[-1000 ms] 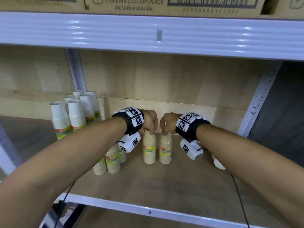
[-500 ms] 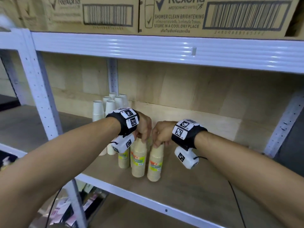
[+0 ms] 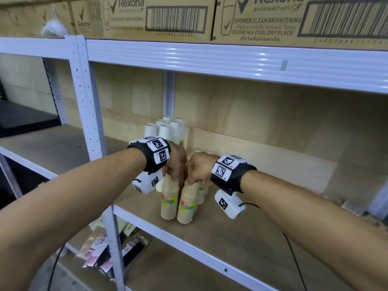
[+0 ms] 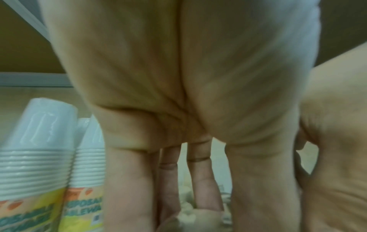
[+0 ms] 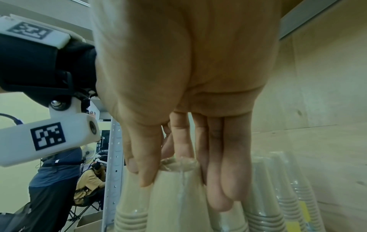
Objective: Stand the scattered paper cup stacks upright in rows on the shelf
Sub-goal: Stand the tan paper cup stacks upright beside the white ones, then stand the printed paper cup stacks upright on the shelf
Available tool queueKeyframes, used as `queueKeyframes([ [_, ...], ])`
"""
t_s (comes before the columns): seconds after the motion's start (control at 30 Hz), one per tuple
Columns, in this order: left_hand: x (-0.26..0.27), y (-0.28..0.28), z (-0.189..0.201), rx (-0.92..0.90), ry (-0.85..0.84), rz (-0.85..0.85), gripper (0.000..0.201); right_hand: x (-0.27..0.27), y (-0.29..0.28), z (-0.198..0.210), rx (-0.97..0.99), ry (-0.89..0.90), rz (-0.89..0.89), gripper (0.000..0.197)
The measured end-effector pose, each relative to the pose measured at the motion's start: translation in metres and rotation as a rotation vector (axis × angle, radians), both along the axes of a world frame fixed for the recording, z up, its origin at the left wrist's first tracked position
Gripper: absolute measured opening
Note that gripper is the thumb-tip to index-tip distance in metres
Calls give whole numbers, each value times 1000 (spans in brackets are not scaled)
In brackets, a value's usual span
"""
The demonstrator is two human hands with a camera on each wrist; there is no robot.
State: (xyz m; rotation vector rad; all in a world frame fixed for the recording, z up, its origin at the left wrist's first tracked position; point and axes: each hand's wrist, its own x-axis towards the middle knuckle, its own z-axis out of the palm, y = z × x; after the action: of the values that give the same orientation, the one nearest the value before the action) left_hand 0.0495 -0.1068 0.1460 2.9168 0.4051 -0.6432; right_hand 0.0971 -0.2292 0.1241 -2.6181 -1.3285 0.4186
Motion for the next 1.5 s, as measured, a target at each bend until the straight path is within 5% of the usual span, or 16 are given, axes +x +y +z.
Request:
queueKeyframes([
  [0.4, -3, 18, -21, -92, -23, 23, 36, -5, 16, -6, -3, -42, 33, 31],
  [0.77, 4, 20, 5, -49, -59, 34, 38, 4, 9, 12, 48, -60, 19, 23],
  [0.9, 18, 19, 17, -40, -118, 7, 35, 13, -1, 19, 80, -67, -10, 36],
  [1.5, 134, -106, 32, -94, -364, -359, 47, 95, -157, 58, 92, -192, -465, 36],
])
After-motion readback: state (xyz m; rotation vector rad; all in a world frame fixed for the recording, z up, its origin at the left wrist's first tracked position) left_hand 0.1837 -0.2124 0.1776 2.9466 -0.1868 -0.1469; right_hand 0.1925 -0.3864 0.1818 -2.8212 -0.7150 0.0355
